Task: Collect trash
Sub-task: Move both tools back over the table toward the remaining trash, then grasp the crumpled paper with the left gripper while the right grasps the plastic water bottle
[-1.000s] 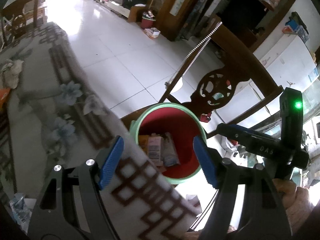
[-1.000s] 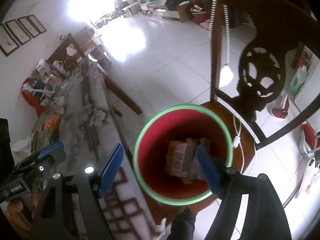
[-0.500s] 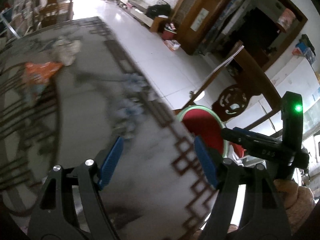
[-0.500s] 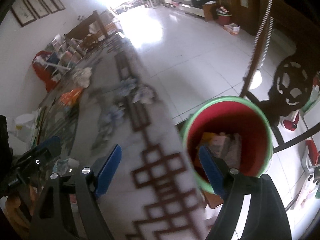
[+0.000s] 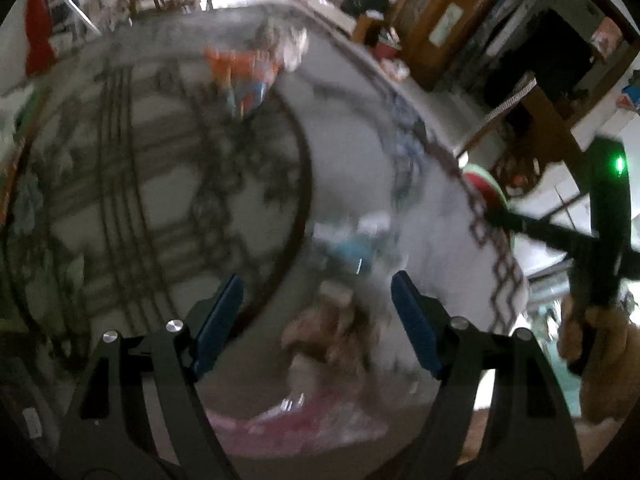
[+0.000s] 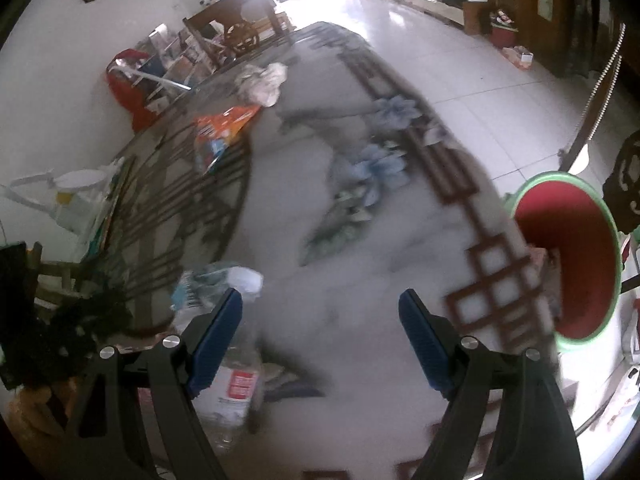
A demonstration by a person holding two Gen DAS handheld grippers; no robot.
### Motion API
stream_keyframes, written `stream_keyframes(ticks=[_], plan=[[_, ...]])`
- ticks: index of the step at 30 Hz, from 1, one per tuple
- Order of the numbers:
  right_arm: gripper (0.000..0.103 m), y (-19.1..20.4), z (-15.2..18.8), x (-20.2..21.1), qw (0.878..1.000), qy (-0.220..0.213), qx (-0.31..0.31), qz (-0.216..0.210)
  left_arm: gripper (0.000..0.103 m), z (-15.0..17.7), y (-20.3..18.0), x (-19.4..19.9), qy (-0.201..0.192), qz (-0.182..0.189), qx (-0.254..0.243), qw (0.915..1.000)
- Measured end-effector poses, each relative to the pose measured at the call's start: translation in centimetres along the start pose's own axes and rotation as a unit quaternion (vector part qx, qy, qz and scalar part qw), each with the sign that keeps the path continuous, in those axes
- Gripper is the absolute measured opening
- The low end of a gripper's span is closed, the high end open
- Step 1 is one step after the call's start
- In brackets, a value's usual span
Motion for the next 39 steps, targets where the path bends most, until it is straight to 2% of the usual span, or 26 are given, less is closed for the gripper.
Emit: stream_keyframes(ticks=[1,8,10,12,15,23,26,29,33,36,39], plan=[[0.078,0.4,0.1,-0.1,1.0,0.001,0.001,-0.001,0.064,0.8,0.1,-0.3,0.012,0.006,-0.003,0.9999],[0.078,2.2,1.0,0.1,1.0,-0.004,0.005,0.009,0.056,3.2,0.2,-2.8,0.053,0.047,0.005,0.9975],[0.078,2.3,1.2,0.3,1.0,-0.005,0.003,0.013,0.032,3.4,0.0,-3.4,0.059,0.043,0.001,0.9973],[0.078,2.4,1.4,0.5,1.0,-0.007,0.002,0.015,0.023,3.4,0.3,-3.4,0.058,0.042,0.006,0.9974],[0.078,2.4,1.8,0.8,1.0,-0.009,-0.002,0.017,0.019,3.1,1.3,-2.8,0.046,0.039,0.017,0.998],[0.078,3.8,3.0,-0.9,1.0,0.02,0.001,0.002,0.02,1.6,5.7,-0.7,0.004,-0.018,0.057,0.9982],[0.078,5.1,3.9,-2.0,0.999,0.042,0.011,-0.01,0.03,1.6,6.0,-0.4,-0.001,-0.022,0.059,0.998],[0.087,6.3,5.0,-3.3,0.998,0.065,0.024,-0.014,0.032,1.9,5.6,-0.4,-0.002,-0.02,0.054,0.9983],[0.087,7.1,5.8,-4.0,0.996,0.081,0.035,-0.018,0.047,2.0,5.1,-0.5,-0.001,-0.019,0.043,0.9989],[0.087,7.5,6.0,-4.3,0.995,0.086,0.043,-0.017,0.064,2.4,5.0,-0.8,0.006,-0.021,0.04,0.999],[0.089,7.6,6.3,-4.7,0.994,0.096,0.048,-0.015,0.066,2.9,5.2,-1.6,0.021,-0.022,0.046,0.9985]])
Point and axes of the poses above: each gripper's, at about its wrist camera, not at the fingertips, and x roughly against the way its jaws point, y to its left, z to its underside, the point moved 5 cm from there along -x, roughly the way its jaws point, and after that the axes turned 1 degree about -x, right-handed, at the moved point
